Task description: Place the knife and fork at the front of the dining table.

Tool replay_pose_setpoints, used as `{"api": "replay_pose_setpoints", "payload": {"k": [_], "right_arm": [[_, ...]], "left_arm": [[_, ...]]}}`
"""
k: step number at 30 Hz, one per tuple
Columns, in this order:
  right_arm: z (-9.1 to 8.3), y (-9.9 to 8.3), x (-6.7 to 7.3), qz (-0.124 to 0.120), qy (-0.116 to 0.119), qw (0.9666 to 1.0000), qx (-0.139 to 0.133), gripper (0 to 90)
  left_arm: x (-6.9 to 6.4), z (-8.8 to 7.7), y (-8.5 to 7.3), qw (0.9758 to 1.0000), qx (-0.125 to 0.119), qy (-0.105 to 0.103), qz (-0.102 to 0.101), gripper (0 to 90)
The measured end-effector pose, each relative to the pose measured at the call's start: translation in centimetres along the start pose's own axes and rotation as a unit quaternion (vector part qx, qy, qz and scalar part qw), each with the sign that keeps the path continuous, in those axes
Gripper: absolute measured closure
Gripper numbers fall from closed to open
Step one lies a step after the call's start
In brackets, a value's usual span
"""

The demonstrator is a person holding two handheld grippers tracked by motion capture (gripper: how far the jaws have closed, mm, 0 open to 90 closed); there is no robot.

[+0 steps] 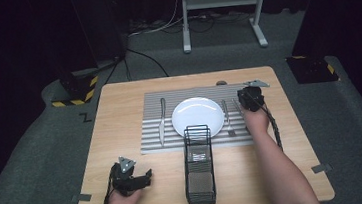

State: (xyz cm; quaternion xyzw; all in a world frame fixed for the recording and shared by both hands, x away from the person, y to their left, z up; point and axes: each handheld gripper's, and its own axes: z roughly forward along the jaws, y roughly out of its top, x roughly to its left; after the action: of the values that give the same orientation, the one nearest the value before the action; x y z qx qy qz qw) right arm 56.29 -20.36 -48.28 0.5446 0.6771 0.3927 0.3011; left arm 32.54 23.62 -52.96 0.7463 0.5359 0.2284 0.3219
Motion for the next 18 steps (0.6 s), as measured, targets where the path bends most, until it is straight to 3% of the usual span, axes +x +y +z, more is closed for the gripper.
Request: {"api": "replay_pose_setpoints", "payload": {"k": [9, 13, 18], "right_arm": [[-5.4, -4.0, -1.7, -0.04, -0.013, 0.9983, 0.039, 90.0], [-7.6, -6.2, -2.7, -0.044, -0.023, 0.9974, 0.053, 90.0], [-8.8, -8.4, -2.9, -0.07, -0.032, 0.9944, 0.073, 89.9]], "left_arm": [[0.0, 0.0, 0.0, 1.0, 0.0, 0.0, 0.0, 9.1], [0.0, 0.0, 0.0, 1.0, 0.0, 0.001, 0.001, 9.0], [0.0, 0.0, 0.0, 1.0, 0.001, 0.0, 0.0, 8.9]]}}
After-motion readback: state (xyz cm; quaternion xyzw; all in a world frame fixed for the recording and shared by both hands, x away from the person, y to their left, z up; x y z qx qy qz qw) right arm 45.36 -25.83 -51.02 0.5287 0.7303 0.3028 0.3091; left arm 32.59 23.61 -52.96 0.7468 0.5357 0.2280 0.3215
